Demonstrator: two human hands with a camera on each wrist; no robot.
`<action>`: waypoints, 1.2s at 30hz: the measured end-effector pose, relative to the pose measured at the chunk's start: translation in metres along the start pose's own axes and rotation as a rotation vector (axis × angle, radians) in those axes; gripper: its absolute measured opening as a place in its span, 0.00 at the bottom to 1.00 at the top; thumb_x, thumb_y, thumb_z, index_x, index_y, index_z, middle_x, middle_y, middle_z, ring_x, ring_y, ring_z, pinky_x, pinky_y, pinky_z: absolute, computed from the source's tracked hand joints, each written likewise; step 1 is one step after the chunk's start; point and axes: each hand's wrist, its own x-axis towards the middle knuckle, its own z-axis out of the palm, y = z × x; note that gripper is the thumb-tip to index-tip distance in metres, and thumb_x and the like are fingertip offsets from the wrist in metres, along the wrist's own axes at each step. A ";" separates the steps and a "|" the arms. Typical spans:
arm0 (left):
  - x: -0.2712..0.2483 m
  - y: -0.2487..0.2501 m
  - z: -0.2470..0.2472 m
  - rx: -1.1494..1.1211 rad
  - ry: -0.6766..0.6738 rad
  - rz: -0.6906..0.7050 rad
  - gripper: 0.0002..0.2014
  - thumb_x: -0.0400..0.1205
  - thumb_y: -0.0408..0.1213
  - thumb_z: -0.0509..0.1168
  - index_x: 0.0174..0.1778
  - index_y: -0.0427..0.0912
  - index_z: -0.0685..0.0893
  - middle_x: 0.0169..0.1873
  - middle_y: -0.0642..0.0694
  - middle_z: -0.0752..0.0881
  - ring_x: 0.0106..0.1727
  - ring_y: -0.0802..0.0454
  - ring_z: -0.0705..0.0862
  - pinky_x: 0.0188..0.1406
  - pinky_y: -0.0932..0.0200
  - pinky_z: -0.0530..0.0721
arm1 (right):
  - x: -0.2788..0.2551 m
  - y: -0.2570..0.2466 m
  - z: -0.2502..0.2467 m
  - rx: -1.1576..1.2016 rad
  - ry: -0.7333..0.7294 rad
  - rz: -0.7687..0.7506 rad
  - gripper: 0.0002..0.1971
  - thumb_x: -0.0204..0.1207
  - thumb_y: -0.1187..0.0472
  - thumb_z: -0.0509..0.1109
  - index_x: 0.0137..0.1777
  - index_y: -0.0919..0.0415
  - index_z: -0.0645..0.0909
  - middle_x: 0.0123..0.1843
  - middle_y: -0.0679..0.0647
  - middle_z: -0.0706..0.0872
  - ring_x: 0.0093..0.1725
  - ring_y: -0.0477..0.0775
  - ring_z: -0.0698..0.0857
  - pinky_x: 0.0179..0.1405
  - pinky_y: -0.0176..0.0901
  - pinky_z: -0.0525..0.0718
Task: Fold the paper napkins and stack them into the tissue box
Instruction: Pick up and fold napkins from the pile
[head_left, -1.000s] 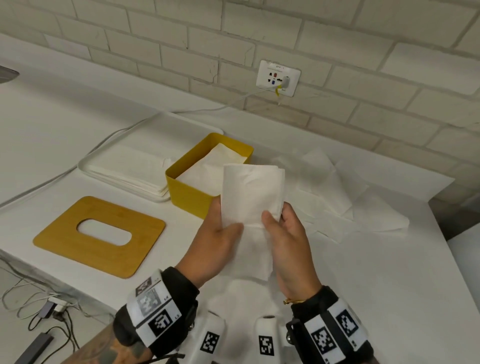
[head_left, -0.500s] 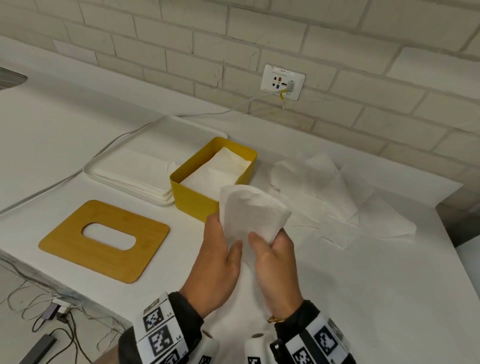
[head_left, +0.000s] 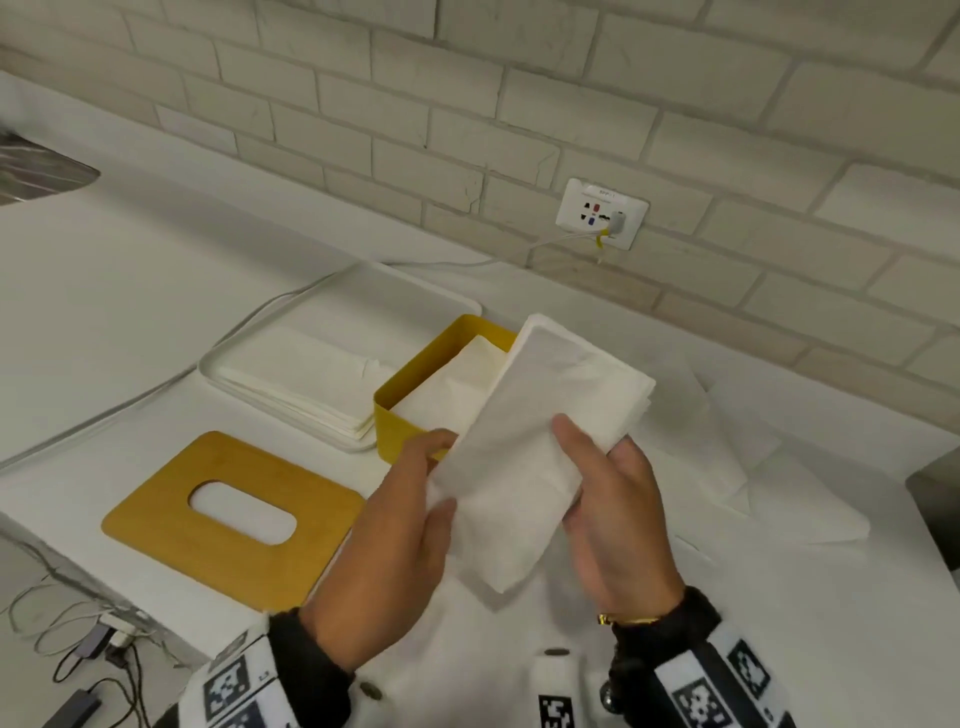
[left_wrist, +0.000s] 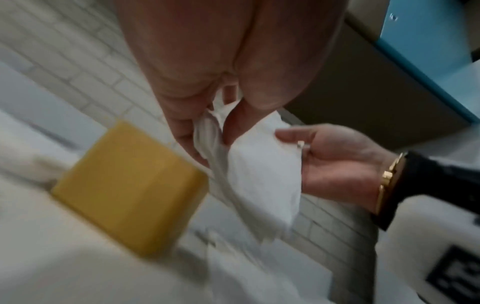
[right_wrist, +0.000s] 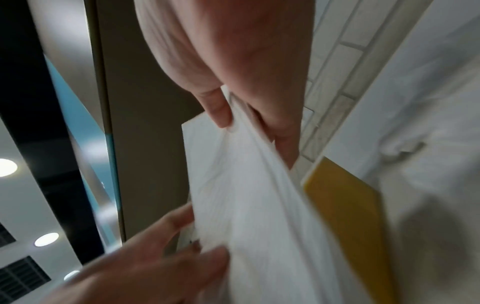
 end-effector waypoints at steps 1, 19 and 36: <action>0.011 0.003 -0.014 0.017 0.019 0.003 0.26 0.88 0.31 0.63 0.73 0.67 0.65 0.59 0.64 0.83 0.57 0.65 0.85 0.52 0.68 0.86 | 0.014 -0.011 0.005 -0.013 -0.018 -0.039 0.09 0.85 0.63 0.67 0.62 0.55 0.86 0.57 0.51 0.94 0.58 0.52 0.92 0.57 0.50 0.90; 0.147 -0.058 -0.047 0.511 -0.351 -0.161 0.14 0.88 0.28 0.60 0.63 0.46 0.86 0.55 0.47 0.85 0.47 0.55 0.84 0.37 0.77 0.74 | 0.201 0.020 0.032 -1.178 0.055 0.042 0.17 0.78 0.56 0.74 0.63 0.65 0.84 0.61 0.62 0.88 0.60 0.63 0.86 0.61 0.51 0.86; 0.159 -0.059 -0.044 0.785 -0.614 -0.098 0.14 0.87 0.28 0.62 0.66 0.43 0.86 0.62 0.42 0.84 0.55 0.46 0.87 0.57 0.58 0.86 | 0.193 0.036 0.046 -1.734 0.060 -0.187 0.21 0.74 0.63 0.72 0.67 0.55 0.76 0.64 0.55 0.78 0.65 0.60 0.75 0.58 0.54 0.72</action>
